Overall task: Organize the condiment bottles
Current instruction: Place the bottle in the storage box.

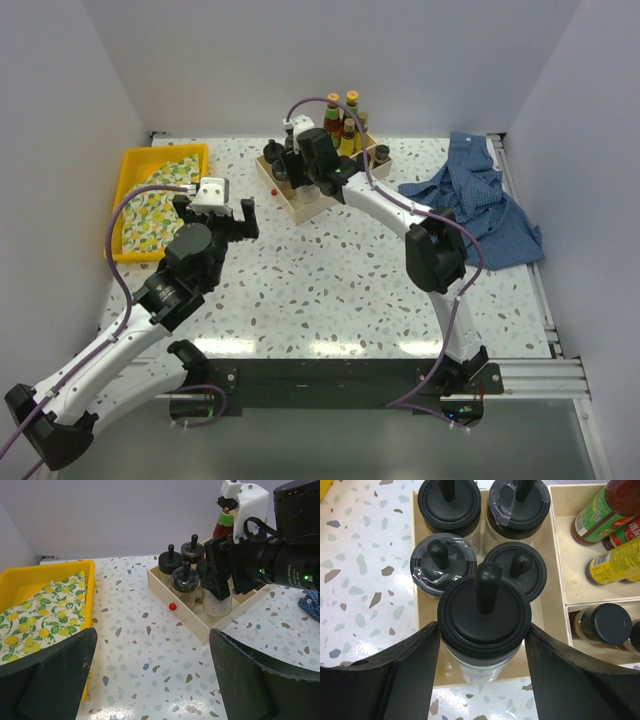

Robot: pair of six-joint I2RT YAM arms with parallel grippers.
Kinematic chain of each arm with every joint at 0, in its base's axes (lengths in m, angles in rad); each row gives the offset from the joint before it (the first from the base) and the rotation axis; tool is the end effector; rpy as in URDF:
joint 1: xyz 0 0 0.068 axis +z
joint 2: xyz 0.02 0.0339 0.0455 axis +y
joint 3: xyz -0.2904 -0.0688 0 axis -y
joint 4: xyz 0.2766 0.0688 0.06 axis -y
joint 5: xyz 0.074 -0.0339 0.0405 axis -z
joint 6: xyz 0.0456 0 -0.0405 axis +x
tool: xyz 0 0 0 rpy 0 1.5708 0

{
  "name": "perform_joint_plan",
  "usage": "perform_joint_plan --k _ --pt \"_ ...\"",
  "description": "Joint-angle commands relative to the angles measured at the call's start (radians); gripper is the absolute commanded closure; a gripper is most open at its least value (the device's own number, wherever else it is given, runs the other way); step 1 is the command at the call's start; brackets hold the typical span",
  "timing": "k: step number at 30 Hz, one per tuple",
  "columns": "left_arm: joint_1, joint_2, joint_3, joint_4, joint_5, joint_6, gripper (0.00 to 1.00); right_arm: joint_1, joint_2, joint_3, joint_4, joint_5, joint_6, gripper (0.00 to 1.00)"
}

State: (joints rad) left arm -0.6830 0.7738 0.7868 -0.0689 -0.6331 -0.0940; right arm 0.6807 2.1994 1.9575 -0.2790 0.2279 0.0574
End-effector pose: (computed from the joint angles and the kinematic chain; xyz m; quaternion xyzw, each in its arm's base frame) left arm 0.1711 -0.1045 0.3739 -0.0042 0.7228 -0.0380 0.6900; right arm 0.4544 0.3547 0.2815 -0.2094 0.8358 0.0878 0.4999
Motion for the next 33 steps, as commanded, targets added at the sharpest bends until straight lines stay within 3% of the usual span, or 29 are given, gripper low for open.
perform_joint_plan --k 1,10,16,19,22,25,28,33 --pt "0.000 -0.007 -0.012 0.054 -0.004 -0.015 0.00 0.002 -0.013 -0.052 0.098 0.027 -0.014 0.73" --pt "-0.001 -0.007 -0.012 0.052 -0.004 -0.013 0.00 0.003 -0.053 -0.074 0.204 0.073 -0.033 0.73" --pt "-0.001 0.001 -0.012 0.054 -0.002 -0.012 0.00 0.003 -0.084 -0.205 0.308 0.073 -0.027 0.65" --pt "0.000 -0.001 -0.012 0.052 0.000 -0.012 0.00 0.002 -0.093 -0.281 0.368 0.077 -0.015 0.58" --pt "0.000 0.004 -0.012 0.052 0.003 -0.012 0.00 0.003 -0.105 -0.328 0.402 0.079 -0.001 0.43" --pt "0.000 0.007 -0.011 0.052 0.003 -0.010 0.00 0.003 -0.139 -0.361 0.408 0.079 0.012 0.27" --pt "-0.001 0.005 -0.011 0.054 0.004 -0.010 0.00 0.003 -0.199 -0.384 0.394 0.057 0.015 0.05" --pt "0.000 0.008 -0.011 0.052 0.010 -0.009 0.00 0.003 -0.305 -0.356 0.187 0.051 0.073 0.01"
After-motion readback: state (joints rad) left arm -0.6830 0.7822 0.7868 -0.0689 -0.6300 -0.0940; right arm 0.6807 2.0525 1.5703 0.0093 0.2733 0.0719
